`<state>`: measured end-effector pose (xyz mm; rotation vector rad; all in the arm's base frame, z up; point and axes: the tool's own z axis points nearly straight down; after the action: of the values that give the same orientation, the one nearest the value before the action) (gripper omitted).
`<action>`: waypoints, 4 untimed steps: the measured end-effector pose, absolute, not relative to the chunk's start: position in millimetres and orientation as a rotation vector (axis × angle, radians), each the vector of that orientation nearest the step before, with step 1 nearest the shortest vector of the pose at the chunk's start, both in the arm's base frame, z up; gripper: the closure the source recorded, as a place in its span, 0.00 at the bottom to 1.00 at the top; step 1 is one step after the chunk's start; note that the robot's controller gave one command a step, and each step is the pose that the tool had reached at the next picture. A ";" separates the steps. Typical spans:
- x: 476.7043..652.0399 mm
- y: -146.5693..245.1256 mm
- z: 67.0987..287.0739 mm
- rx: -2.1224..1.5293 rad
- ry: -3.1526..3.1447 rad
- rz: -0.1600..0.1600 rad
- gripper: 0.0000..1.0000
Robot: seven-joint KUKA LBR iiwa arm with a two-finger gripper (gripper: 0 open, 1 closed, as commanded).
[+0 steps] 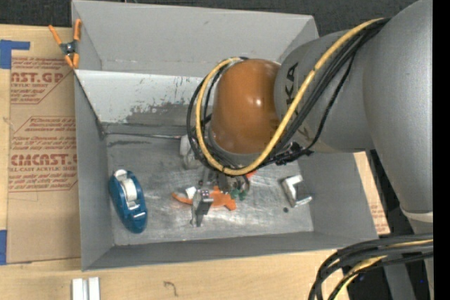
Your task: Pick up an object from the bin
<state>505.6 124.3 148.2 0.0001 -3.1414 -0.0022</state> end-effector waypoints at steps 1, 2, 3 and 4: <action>505.6 124.3 148.2 0.000 -3.141 -0.002 0.00; 526.9 97.9 74.6 -0.198 -3.141 -0.004 1.00; 526.9 97.9 74.6 -0.198 -3.141 -0.004 1.00; 541.4 -47.8 184.0 -0.694 -3.070 0.001 1.00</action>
Offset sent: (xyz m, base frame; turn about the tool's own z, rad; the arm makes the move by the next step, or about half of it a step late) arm 0.0198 -0.0273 -0.0746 0.1263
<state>541.4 -47.8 184.0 -0.6936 -3.0698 0.0015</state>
